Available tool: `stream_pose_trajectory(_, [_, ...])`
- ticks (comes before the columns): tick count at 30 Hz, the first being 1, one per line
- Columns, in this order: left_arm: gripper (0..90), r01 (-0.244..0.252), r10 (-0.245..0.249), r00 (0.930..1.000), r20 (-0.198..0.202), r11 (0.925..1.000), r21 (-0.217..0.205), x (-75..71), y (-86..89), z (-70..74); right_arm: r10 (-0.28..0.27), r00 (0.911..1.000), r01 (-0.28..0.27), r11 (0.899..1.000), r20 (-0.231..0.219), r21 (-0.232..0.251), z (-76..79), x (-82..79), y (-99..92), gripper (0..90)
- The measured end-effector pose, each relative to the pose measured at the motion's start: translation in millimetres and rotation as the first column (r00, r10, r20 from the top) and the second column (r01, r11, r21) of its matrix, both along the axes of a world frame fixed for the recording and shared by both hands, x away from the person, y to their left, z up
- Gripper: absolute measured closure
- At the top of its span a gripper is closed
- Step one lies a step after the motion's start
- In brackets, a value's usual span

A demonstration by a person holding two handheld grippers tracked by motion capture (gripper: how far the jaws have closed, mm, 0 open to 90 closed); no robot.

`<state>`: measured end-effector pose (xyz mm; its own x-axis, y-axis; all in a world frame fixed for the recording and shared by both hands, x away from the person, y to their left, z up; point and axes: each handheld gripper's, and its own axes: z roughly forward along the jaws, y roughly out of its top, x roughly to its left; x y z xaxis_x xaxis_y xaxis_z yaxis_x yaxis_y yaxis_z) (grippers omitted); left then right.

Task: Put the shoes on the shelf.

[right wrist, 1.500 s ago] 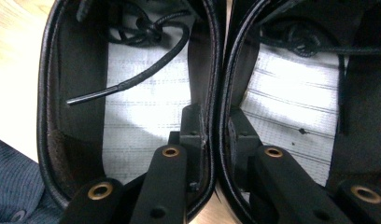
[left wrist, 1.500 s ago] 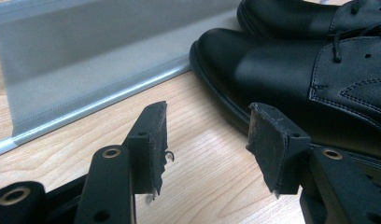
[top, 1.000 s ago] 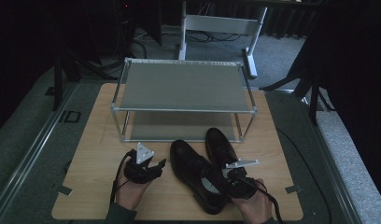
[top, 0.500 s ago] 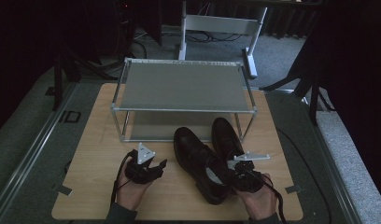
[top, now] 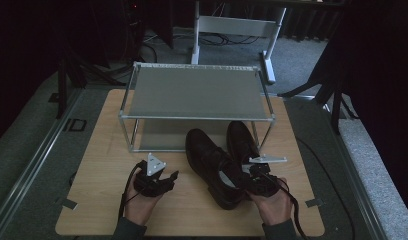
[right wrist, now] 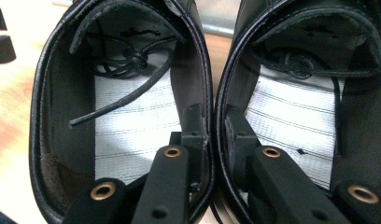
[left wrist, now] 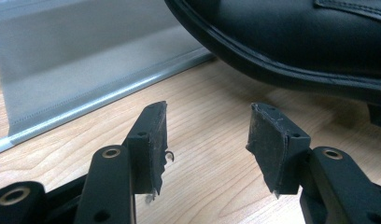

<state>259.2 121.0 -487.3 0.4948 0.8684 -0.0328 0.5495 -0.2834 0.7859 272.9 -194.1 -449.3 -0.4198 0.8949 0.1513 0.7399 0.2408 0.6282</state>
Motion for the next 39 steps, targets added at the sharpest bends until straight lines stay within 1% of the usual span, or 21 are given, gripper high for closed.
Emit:
stream_pose_trajectory(13, [48.2, 0.0, 0.001, 1.0, -0.005, 1.0, 0.004, 0.7, 0.2, -1.7, -0.025, 0.9995, 0.024, 1.0, 0.02, 0.006, 1.2, 18.1, 8.4, 81.3])
stream_pose_trajectory(23, [48.2, -0.003, 0.003, 1.0, -0.008, 1.0, 0.002, 1.4, 0.9, -3.3, -0.048, 0.9985, 0.048, 0.999, 0.027, 0.014, 0.9, 31.1, 14.5, 81.2])
stream_pose_trajectory(31, [48.2, -0.003, 0.003, 0.9999, -0.01, 1.0, 0.003, 1.6, 1.5, -3.7, -0.053, 0.9979, 0.053, 0.999, 0.037, 0.013, 2.6, 40.7, 21.9, 81.1])
stream_pose_trajectory(36, [48.2, -0.005, 0.005, 0.9999, -0.009, 1.0, 0.004, 1.8, 2.0, -4.0, -0.067, 0.9971, 0.066, 0.998, 0.037, 0.013, 1.6, 48.1, 24.2, 81.1])
stream_pose_trajectory(39, [48.2, -0.004, 0.004, 0.9999, -0.01, 1.0, 0.004, 1.8, 2.0, -4.1, -0.076, 0.9965, 0.076, 0.997, 0.035, 0.004, 0.1, 53.5, 25.7, 81.1])
